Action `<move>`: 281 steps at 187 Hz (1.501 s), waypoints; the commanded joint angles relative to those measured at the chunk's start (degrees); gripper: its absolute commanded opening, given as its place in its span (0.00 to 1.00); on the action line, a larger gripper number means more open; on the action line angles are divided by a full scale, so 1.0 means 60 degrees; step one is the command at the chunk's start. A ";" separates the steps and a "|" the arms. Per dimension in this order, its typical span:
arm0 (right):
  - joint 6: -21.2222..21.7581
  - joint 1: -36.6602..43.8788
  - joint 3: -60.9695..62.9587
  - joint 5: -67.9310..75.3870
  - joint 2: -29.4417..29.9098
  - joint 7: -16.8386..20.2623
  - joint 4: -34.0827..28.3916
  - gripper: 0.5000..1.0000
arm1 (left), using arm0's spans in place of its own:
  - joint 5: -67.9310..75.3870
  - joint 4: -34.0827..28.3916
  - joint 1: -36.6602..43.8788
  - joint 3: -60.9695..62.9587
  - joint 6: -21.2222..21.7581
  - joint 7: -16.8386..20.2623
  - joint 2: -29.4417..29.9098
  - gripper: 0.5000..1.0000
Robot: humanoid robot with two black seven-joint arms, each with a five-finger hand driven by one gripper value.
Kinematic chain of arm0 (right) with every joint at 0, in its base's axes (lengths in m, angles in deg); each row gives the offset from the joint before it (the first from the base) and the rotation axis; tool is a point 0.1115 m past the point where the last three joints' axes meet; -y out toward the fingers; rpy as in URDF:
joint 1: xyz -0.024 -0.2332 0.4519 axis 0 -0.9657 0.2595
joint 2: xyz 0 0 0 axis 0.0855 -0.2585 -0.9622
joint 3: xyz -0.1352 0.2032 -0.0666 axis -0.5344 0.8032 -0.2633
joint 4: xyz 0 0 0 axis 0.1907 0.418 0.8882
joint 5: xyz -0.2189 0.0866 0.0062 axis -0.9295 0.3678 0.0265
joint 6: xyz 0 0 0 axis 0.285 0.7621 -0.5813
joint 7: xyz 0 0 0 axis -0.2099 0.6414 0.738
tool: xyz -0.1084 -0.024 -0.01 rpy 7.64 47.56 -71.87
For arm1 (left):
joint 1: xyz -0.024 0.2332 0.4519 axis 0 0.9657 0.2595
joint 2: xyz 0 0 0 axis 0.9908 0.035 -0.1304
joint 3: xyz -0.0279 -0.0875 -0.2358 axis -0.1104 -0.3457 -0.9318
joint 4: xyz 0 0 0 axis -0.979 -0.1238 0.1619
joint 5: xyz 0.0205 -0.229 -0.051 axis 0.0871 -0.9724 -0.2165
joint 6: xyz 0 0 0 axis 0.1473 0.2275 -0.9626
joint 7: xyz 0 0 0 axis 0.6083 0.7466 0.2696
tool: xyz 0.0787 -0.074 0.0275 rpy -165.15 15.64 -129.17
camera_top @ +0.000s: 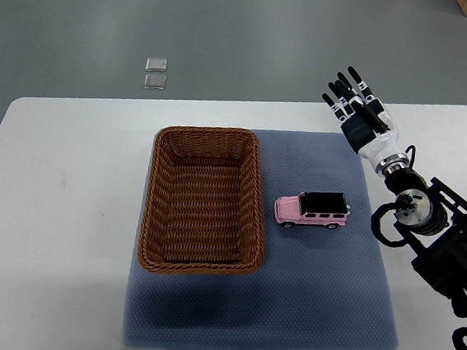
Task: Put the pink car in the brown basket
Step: 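Move the right hand over the pink toy car, fingers pointing down, then lower the right hand and close its fingers around the pink car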
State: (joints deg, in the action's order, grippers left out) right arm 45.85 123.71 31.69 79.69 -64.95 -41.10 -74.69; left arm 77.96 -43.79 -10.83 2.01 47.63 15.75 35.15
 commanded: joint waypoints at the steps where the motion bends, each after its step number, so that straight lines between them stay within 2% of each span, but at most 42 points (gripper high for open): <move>1: 0.0000 0.0009 0.0000 -0.0008 0.0000 0.0003 -0.0008 0.82 | 0.0000 0.0000 0.0000 0.0015 -0.0004 0.0058 0.0000 1.00; 39: 0.0044 0.0112 0.0000 -0.0594 0.0015 0.0003 -0.0037 0.82 | 0.0015 0.0015 0.0000 0.0000 -0.0004 0.0117 0.0000 1.00; 68: 0.0235 0.0463 -0.0176 -0.2747 -0.0234 0.0061 -0.0316 0.82 | -0.0015 0.0000 0.0000 0.0000 -0.0004 0.0117 0.0000 1.00; 94: 0.0777 0.1108 -0.1172 -0.5999 -0.1655 0.0310 -0.1165 0.82 | -0.0015 0.0000 0.0000 0.0000 -0.0004 0.0117 0.0000 1.00; 108: 0.1289 0.1591 -0.2167 -0.8047 -0.2928 0.0339 -0.2438 0.82 | -0.0015 0.0000 0.0000 0.0000 -0.0004 0.0117 0.0000 1.00; 122: 0.1597 0.2045 -0.3323 -0.9308 -0.4085 0.0339 -0.3596 0.82 | -0.0015 0.0000 0.0000 -0.0014 -0.0004 0.0117 0.0000 1.00; 146: 0.1685 0.2778 -0.5229 -1.0262 -0.5215 0.0325 -0.4710 0.82 | -0.0015 0.0000 0.0000 0.0000 -0.0004 0.0117 0.0000 1.00; 169: 0.1377 0.2807 -0.5757 -1.0848 -0.5493 0.0252 -0.5106 0.82 | 0.0000 0.0000 -0.0015 0.0000 -0.0004 0.0102 0.0000 1.00; 201: 0.0352 0.2544 -0.6064 -1.1316 -0.5317 0.0208 -0.5106 0.82 | 0.0000 0.0000 -0.0015 0.0000 -0.0004 0.0102 0.0000 1.00; 218: -0.0116 0.2339 -0.6094 -1.1346 -0.5068 0.0208 -0.4989 0.82 | -0.0015 0.0000 -0.0015 0.0000 -0.0004 0.0102 0.0000 1.00; 241: -0.0322 0.2192 -0.6152 -1.1404 -0.4951 0.0208 -0.4915 0.82 | -0.0015 0.0000 -0.0015 0.0000 -0.0004 0.0102 0.0000 1.00; 243: -0.0527 0.2163 -0.6284 -1.1536 -0.4819 0.0208 -0.4828 0.81 | -0.0015 -0.0015 -0.0015 0.0000 -0.0004 0.0102 0.0000 1.00; 261: -0.0922 0.2119 -0.6430 -1.1697 -0.4673 0.0208 -0.4549 0.81 | -0.0015 0.0000 -0.0015 0.0000 -0.0004 0.0102 0.0000 1.00; 281: -0.1084 0.2119 -0.6591 -1.1726 -0.4599 0.0208 -0.4344 0.81 | -0.0015 0.0000 -0.0030 0.0000 -0.0004 0.0102 0.0000 1.00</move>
State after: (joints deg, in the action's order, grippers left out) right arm 40.49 136.49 -6.88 9.65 -93.08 -39.86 -102.01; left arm 77.86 -43.79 -10.93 2.01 47.61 16.36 35.14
